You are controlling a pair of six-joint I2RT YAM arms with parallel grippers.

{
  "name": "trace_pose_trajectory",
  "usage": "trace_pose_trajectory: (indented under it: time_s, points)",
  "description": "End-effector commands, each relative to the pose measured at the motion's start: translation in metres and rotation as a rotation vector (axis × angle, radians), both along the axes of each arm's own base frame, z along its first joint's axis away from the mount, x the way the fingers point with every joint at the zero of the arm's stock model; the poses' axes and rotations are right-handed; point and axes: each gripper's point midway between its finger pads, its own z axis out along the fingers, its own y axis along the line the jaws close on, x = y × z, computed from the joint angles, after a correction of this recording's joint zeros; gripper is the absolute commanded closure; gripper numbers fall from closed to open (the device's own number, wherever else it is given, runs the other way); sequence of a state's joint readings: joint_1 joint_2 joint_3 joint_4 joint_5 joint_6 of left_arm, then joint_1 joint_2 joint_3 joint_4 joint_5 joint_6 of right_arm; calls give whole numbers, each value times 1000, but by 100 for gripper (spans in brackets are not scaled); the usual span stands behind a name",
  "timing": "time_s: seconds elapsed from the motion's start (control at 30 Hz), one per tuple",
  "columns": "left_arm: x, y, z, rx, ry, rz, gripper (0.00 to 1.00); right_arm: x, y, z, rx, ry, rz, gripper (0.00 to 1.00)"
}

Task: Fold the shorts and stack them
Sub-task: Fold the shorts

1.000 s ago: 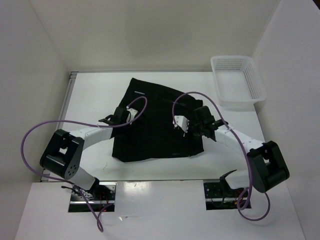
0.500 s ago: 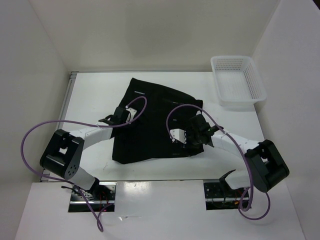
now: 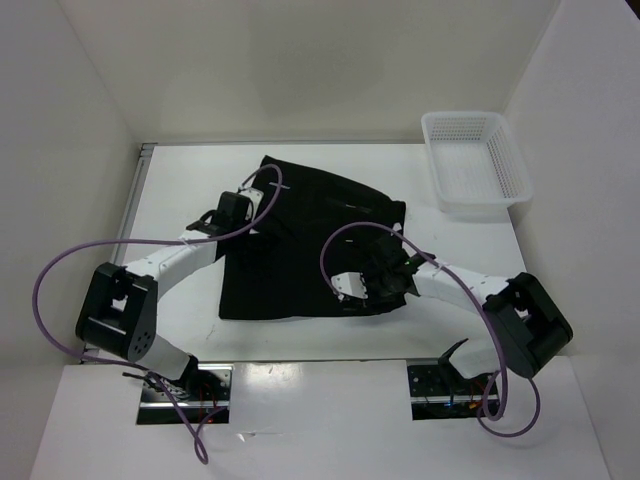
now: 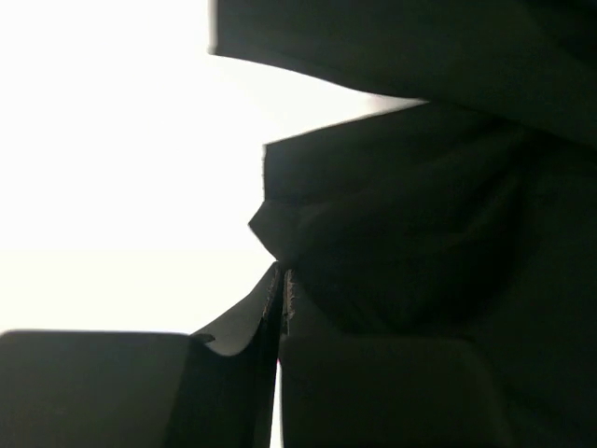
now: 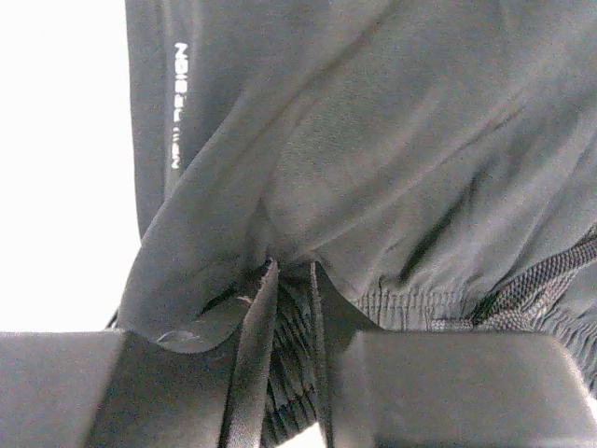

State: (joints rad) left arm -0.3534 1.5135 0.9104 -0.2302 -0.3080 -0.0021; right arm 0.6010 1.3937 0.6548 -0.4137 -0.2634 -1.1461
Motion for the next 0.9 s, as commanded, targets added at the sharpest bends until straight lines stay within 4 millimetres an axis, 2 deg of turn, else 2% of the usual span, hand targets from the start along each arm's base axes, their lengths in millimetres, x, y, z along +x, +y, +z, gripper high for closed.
trace_pose_trajectory:
  time_s: [0.0,0.1,0.2,0.23,0.3,0.33,0.47,0.6,0.7,0.73,0.77,0.8,0.83,0.87]
  points:
    - [16,16,25,1,-81,61,100,-17,2,-5,-50,52,74,75]
    - [27,26,28,-10,-117,95,100,-17,6,-5,-60,44,99,79]
    - [49,40,27,-11,-150,148,100,-20,7,-6,-82,39,114,82]
    - [56,53,28,-2,-160,185,100,-24,7,-7,-91,44,133,83]
    - [78,63,34,-6,-183,218,100,-23,2,-7,-114,38,135,86]
    - [85,73,36,-7,-195,246,100,-24,-1,-8,-127,42,132,88]
    - [98,77,17,11,-156,261,99,-25,-7,-9,-150,22,142,90]
    - [105,81,14,16,-138,270,96,-26,-16,-12,-182,13,131,93]
    - [94,70,8,18,-98,239,69,-17,-12,-8,-160,-23,103,93]
    - [92,70,7,21,-89,238,59,-4,-2,0,-123,-69,71,93]
    - [93,63,18,13,-116,224,42,8,9,12,-81,-100,36,93]
    - [87,57,20,16,-100,208,39,14,18,21,-27,-94,-36,93]
    - [84,60,25,26,-104,217,36,19,26,31,12,-93,-70,93]
    - [81,56,40,18,-129,207,34,34,43,57,82,-120,-103,92]
